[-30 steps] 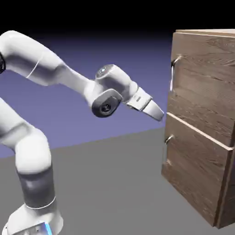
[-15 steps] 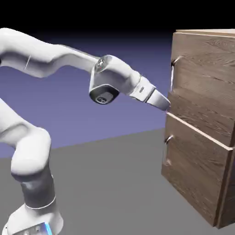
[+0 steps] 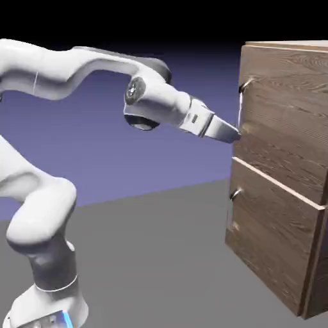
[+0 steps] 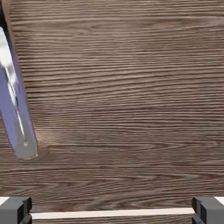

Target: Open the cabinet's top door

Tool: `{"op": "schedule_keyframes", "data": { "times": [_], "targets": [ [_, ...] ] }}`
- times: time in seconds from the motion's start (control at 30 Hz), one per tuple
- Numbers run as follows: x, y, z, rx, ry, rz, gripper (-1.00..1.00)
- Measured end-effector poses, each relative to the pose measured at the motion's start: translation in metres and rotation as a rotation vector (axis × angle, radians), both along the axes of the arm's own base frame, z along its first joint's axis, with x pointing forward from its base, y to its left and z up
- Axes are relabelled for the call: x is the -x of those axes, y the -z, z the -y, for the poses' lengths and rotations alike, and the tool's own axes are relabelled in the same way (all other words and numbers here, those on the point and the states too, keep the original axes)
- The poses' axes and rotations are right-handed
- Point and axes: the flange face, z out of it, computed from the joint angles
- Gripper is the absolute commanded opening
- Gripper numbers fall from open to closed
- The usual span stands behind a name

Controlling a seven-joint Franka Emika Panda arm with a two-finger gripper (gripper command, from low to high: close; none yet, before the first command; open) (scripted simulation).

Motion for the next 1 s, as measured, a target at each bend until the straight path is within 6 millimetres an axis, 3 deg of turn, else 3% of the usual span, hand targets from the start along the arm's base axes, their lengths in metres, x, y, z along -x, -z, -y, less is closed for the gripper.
{"op": "schedule_keyframes", "data": {
  "times": [0.5, 1.0],
  "targets": [
    [-0.009, -0.001, -0.033, 0.014, 0.007, 0.208, 0.0],
    [-0.037, 0.013, -0.083, 0.055, 0.061, 0.408, 0.0]
  ]
}}
